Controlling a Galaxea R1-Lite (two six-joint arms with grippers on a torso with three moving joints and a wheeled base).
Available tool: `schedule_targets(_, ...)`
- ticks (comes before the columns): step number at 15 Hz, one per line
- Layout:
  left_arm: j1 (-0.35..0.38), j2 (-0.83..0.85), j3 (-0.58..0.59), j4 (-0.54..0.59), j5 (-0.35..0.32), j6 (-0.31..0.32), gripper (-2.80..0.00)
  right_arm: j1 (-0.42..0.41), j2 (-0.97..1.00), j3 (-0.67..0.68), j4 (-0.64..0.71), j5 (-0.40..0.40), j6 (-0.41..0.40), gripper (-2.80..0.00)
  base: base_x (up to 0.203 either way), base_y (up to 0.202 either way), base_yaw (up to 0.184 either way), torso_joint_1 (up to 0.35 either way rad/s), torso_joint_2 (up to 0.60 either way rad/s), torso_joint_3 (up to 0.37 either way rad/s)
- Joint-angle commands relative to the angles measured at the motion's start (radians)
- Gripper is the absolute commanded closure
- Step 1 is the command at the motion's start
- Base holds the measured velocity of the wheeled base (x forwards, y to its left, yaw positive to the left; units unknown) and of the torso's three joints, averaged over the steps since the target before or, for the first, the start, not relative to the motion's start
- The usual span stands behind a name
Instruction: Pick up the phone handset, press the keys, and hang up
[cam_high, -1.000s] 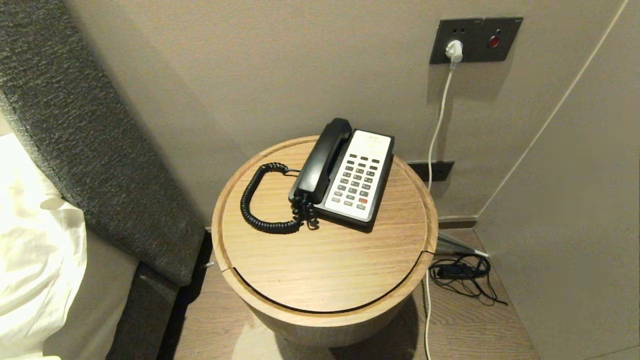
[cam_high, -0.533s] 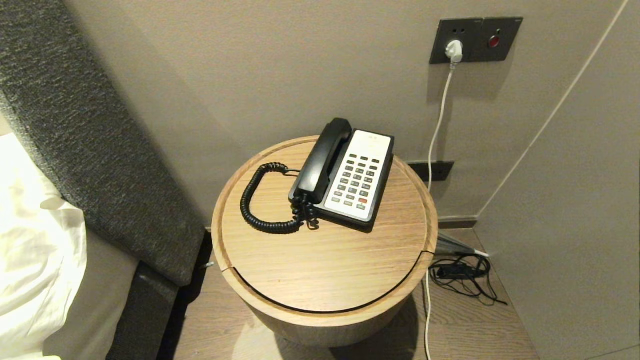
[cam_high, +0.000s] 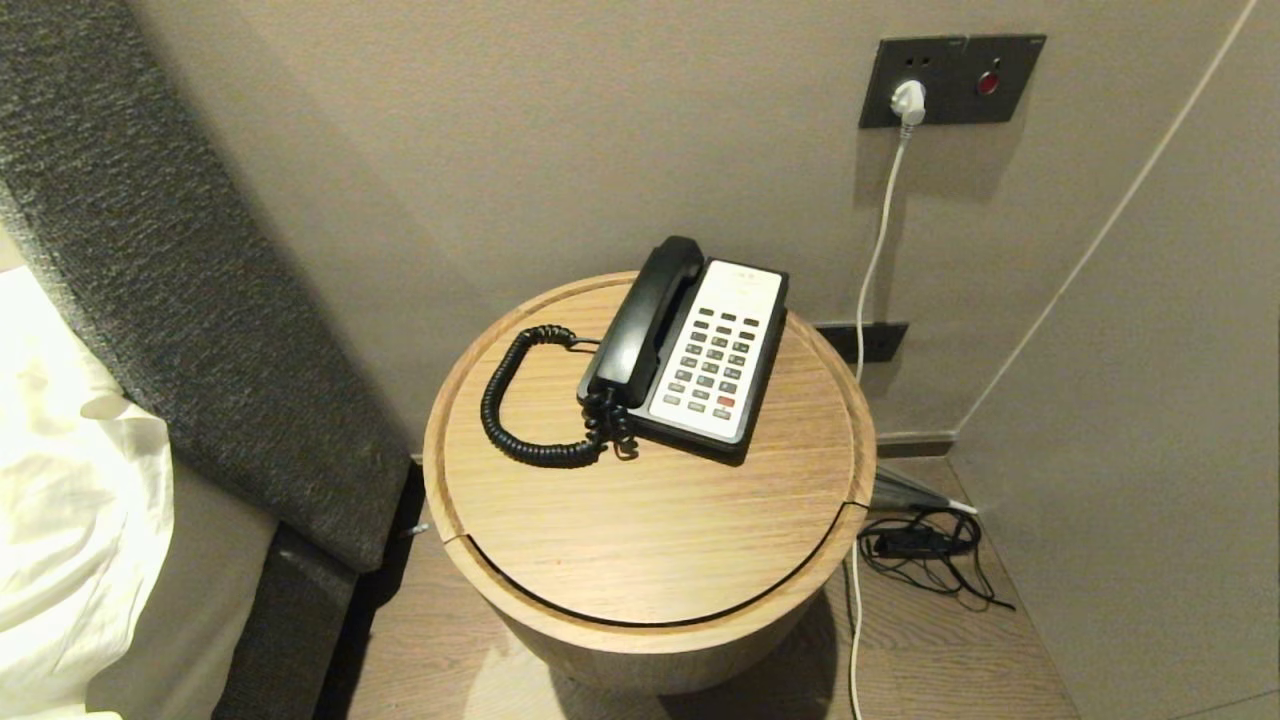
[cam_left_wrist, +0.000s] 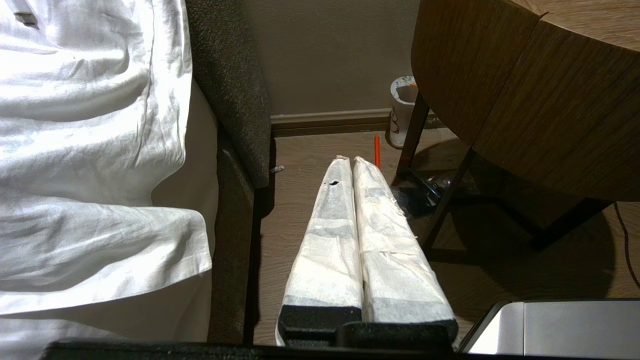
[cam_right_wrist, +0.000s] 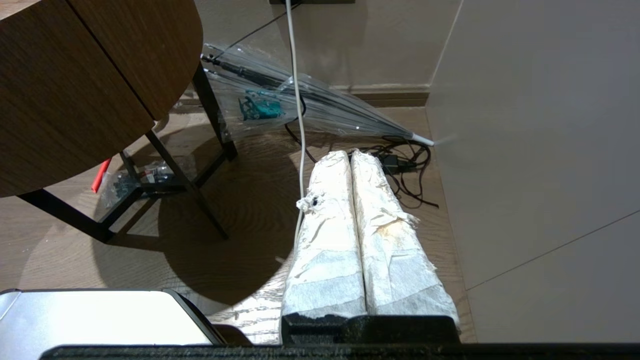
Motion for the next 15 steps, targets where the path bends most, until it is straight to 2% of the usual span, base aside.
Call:
schedule_targets(1,0.000,0.002,0.000,0.001,0.000,0.000,0.00,0.000,0.002,0.000,0.000,0.000,-0.001,0.00,0.000,0.000,0.000,0.000,0.00,0.000)
schedule_targets(15,0.000,0.002,0.000,0.001,0.000,0.000,0.00,0.000,0.002,0.000,0.003,0.000,0.001,0.00,0.000,0.000,0.000,0.000,0.00,0.000)
